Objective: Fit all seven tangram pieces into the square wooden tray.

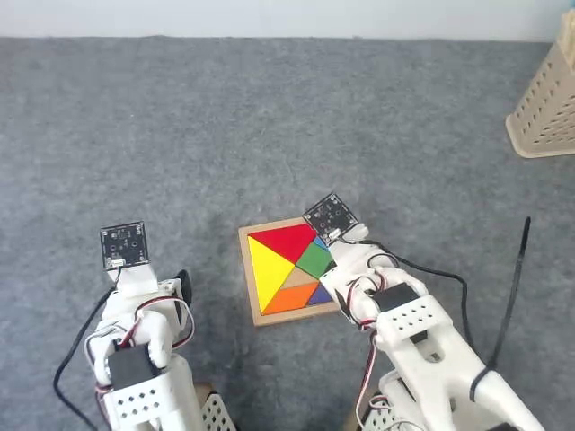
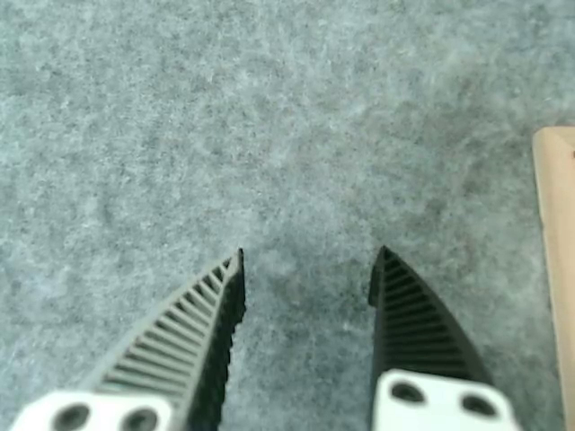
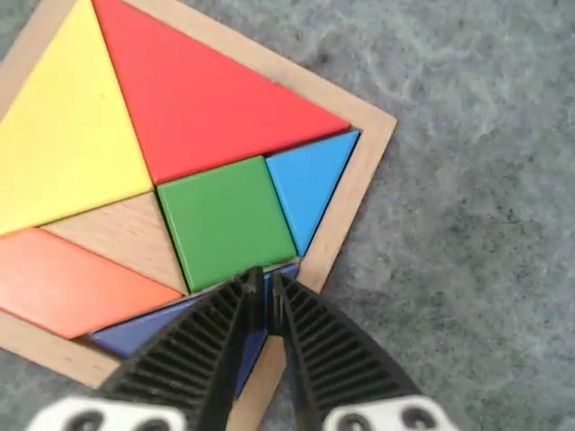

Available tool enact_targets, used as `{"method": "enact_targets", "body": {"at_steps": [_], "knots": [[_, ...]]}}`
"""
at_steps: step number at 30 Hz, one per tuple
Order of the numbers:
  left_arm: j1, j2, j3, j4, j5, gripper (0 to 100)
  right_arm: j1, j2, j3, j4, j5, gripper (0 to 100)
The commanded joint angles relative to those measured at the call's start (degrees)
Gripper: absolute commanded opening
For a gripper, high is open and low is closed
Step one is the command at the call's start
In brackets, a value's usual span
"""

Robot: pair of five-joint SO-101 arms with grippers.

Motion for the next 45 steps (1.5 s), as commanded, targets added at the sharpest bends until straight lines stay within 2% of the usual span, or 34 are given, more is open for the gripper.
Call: {"method": "enact_targets", "body": {"at_steps": [1, 6, 10, 21, 27, 31, 37, 40, 45], "knots": [[0.2, -0.8, -0.7, 0.3, -0.3, 22, 4.9, -5.5, -1.8, 1.0, 0.4, 0.6], [0.2, -0.8, -0.7, 0.3, -0.3, 22, 9.7, -19.3, -1.1, 8.1, 0.3, 0.6], [0.2, -0.8, -0.7, 0.3, -0.3, 22, 12.7, -31.9, 3.2, 9.2, 0.3, 0.6], [0.2, -0.8, -0.7, 0.3, -0.3, 22, 12.7, -66.1, 18.2, 9.1, 0.6, 0.6], [0.2, -0.8, -0.7, 0.3, -0.3, 22, 13.1, -62.1, 19.6, 10.2, 0.6, 0.6], [0.2, -0.8, -0.7, 0.3, -0.3, 22, 15.4, -62.5, 19.6, 20.2, 0.6, 0.6], [0.2, -0.8, -0.7, 0.3, -0.3, 22, 23.1, -62.5, 19.6, 34.4, 0.6, 0.6], [0.2, -0.8, -0.7, 0.3, -0.3, 22, 25.3, -62.1, 19.6, 38.3, 0.6, 0.6], [0.2, -0.8, -0.7, 0.3, -0.3, 22, 25.2, -62.2, 19.6, 38.7, 0.6, 0.6]]}}
